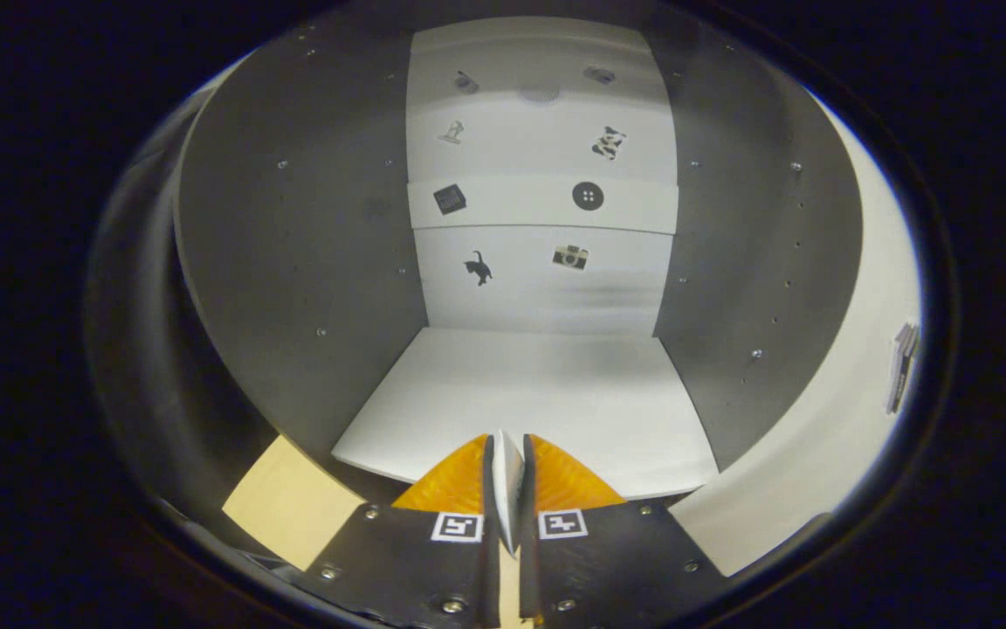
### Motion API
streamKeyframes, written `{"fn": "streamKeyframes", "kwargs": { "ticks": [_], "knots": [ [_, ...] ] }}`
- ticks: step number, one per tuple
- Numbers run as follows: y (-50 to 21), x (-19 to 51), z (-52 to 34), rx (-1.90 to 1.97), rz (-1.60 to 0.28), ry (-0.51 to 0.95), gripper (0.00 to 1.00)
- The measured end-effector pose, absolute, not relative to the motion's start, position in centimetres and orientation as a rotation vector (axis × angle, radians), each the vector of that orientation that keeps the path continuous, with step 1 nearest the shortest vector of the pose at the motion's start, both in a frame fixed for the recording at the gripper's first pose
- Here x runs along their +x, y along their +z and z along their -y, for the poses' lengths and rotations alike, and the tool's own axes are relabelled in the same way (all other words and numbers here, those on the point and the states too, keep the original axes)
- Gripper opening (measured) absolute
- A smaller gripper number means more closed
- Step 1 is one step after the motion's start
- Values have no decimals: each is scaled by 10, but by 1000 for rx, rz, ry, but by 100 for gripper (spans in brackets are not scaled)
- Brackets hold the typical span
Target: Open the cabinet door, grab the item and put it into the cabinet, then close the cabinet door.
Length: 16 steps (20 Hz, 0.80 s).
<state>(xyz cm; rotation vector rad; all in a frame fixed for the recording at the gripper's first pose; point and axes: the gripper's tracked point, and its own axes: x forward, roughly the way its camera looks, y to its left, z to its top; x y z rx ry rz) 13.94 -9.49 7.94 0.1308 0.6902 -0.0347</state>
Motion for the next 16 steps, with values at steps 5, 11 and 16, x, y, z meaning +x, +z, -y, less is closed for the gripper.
{"fn": "streamKeyframes", "kwargs": {
  "ticks": [5,11,16],
  "knots": [
    [71,151,104,128,-753,-39,9],
    [66,163,111,142,-824,-34,9],
    [59,182,107,116,-905,-9,9]
  ]
}}
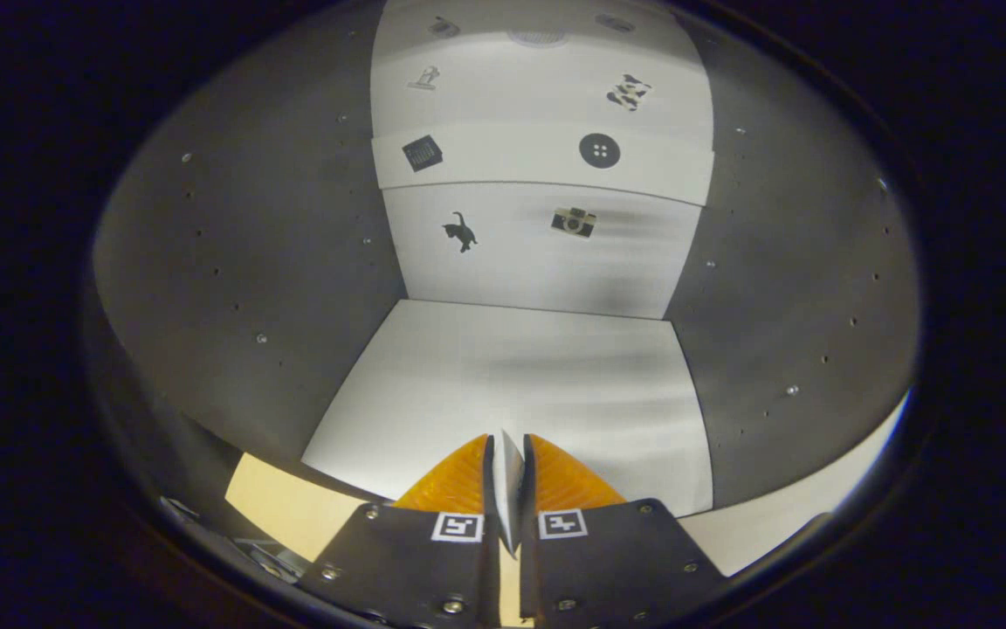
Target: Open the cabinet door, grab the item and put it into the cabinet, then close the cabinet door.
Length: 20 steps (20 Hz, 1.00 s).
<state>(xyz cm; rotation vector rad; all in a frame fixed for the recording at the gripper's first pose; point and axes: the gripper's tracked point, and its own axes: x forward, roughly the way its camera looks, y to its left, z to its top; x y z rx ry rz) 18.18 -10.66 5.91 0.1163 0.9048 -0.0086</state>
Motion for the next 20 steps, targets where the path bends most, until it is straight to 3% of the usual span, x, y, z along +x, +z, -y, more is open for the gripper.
{"fn": "streamKeyframes", "kwargs": {
  "ticks": [13,20],
  "knots": [
    [53,199,101,100,-939,-12,10],
    [55,205,101,106,-914,-28,21]
  ]
}}
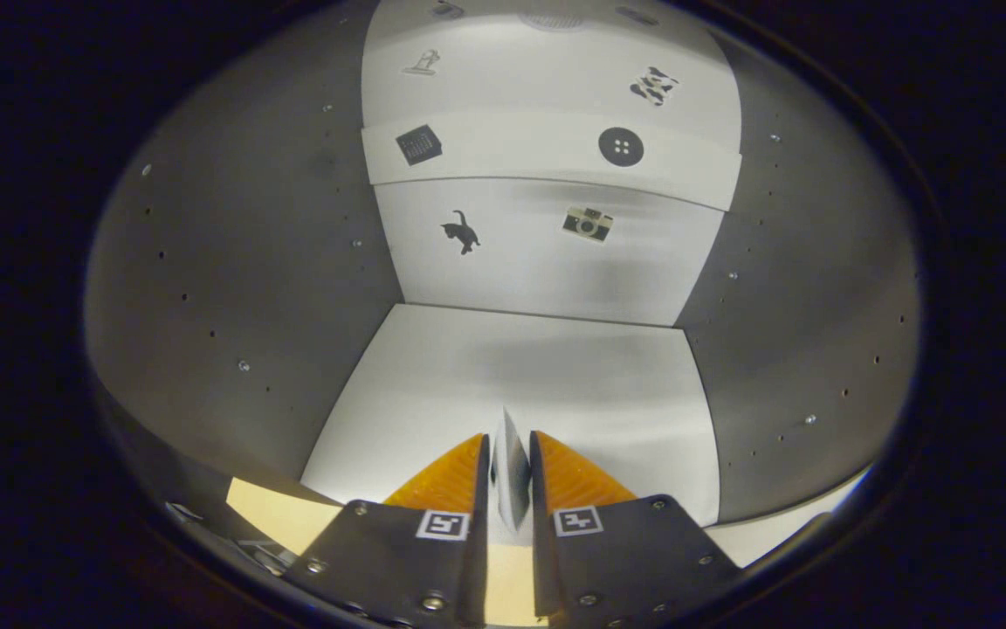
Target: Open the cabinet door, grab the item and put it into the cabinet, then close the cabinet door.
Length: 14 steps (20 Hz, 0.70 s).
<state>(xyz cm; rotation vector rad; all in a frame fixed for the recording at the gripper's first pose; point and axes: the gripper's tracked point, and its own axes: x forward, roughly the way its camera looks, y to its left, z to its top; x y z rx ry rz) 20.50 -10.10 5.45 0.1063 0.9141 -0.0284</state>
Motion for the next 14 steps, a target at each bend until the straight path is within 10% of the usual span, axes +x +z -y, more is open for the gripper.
{"fn": "streamKeyframes", "kwargs": {
  "ticks": [14],
  "knots": [
    [126,219,107,129,-560,-38,41]
  ]
}}
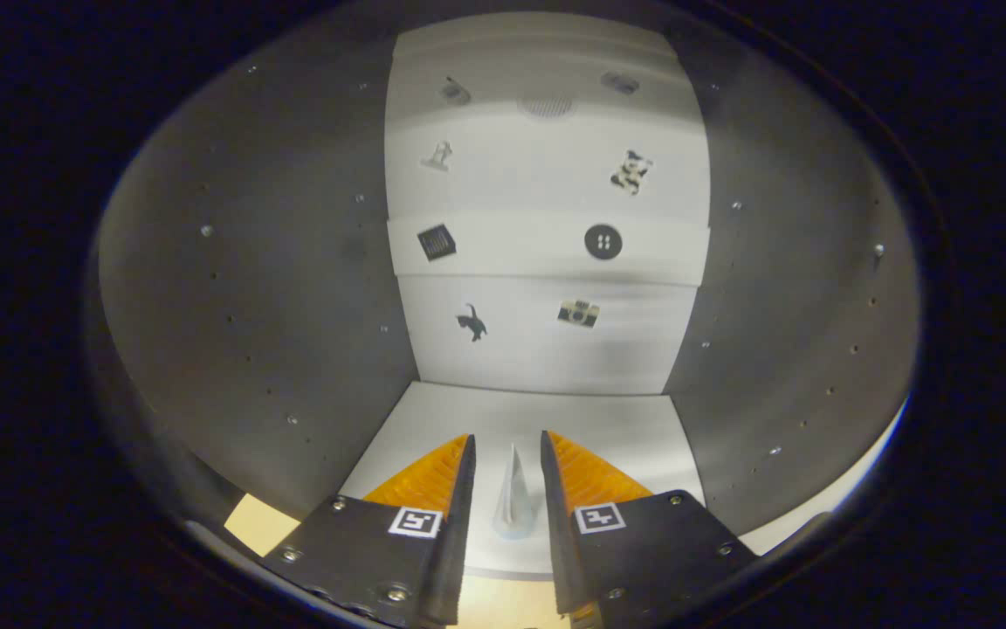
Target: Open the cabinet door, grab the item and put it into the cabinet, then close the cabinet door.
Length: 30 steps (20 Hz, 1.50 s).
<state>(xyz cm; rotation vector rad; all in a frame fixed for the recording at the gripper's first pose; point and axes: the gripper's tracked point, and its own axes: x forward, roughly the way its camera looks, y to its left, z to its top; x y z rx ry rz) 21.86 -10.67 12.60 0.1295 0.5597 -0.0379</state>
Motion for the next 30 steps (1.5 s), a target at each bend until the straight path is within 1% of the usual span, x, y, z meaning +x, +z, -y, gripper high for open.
{"fn": "streamKeyframes", "kwargs": {
  "ticks": [5,10,15,21,25,30],
  "knots": [
    [170,192,113,84,-433,-68,41],
    [208,146,111,19,-356,-97,41],
    [232,94,104,24,-341,-107,41],
    [249,36,105,32,-346,-158,41],
    [263,-6,114,33,-332,-225,41],
    [275,-75,126,67,-345,-320,41]
  ]
}}
